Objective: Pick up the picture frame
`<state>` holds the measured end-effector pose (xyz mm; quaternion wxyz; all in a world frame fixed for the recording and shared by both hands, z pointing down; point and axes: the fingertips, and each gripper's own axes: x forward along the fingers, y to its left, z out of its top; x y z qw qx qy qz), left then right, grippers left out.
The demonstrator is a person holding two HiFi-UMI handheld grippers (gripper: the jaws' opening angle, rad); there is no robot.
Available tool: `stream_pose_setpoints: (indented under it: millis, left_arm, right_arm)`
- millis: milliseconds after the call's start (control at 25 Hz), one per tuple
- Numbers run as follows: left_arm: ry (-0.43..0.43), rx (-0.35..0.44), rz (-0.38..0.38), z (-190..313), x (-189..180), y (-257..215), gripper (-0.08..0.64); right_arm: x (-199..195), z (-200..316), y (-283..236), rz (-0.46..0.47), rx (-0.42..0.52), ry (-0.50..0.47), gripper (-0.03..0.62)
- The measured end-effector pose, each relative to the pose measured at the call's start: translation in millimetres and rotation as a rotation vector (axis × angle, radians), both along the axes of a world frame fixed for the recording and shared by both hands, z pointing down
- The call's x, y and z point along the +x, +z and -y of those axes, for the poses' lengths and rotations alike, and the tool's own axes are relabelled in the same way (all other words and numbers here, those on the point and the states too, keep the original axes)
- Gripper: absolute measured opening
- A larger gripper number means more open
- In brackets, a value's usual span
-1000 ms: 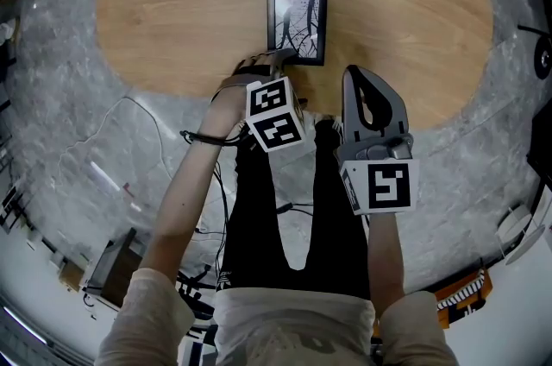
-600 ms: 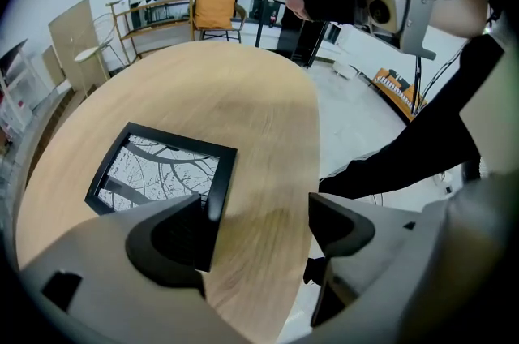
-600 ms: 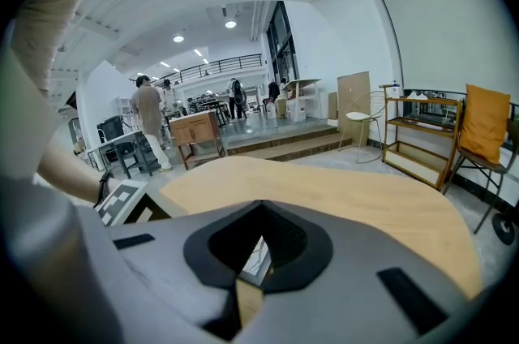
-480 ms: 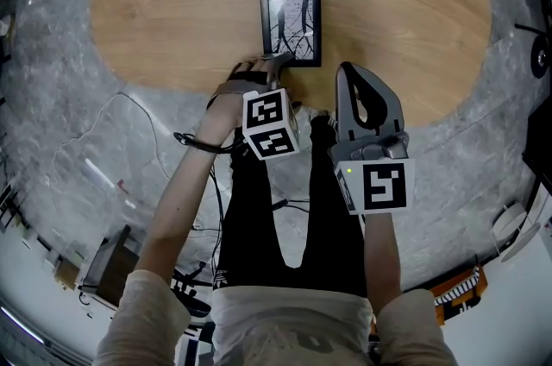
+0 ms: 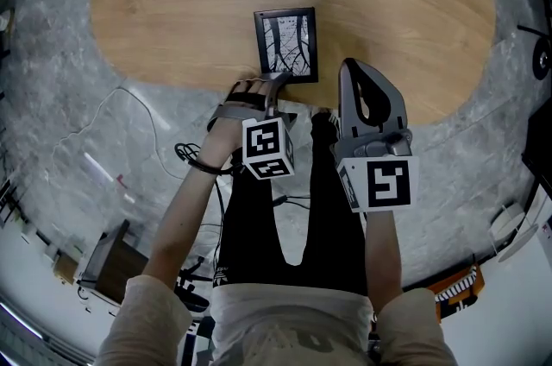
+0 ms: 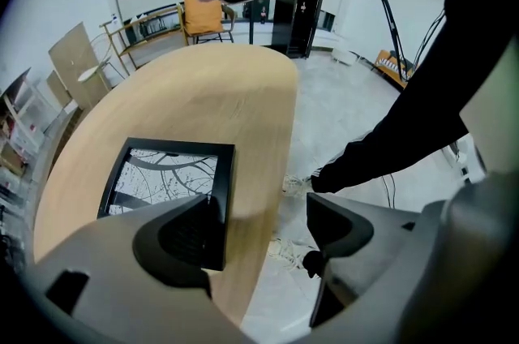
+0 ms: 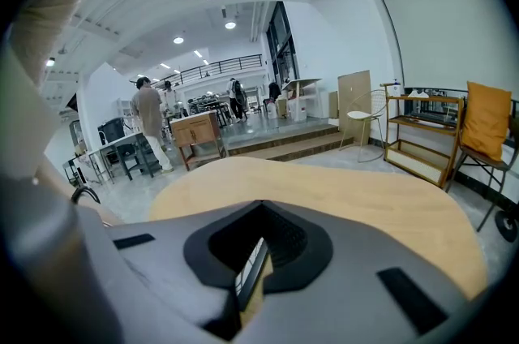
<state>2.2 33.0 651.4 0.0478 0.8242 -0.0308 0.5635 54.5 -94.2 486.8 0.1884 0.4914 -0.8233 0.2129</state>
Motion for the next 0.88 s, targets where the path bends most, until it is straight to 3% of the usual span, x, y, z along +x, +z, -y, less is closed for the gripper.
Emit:
stream_pose_setpoints:
  millis: [400, 560, 800, 880]
  left_arm:
    - [-0.042, 0.045, 0.004, -8.3, 0.9, 4.1, 0.368]
    - [-0.107, 0.09, 0.009, 2.9, -2.6, -2.5, 0.225]
    - [-0.141, 0.091, 0.013, 7.0, -2.1, -2.6, 0.214]
    - [-0.15, 0.125, 0.022, 10.4, -4.5, -3.3, 0.139]
  right_arm:
    - [4.9, -1.9, 11.2, 0.004, -0.022, 0.012, 0.005]
    - [10.0, 6.1, 5.9, 0.0, -0.027, 0.019, 0.005]
    - [18.5, 16.7, 9.3, -0.006, -0.033, 0.027, 0.005]
    - [19.2, 16.9, 9.9, -0.008, -0.036, 0.027, 0.005]
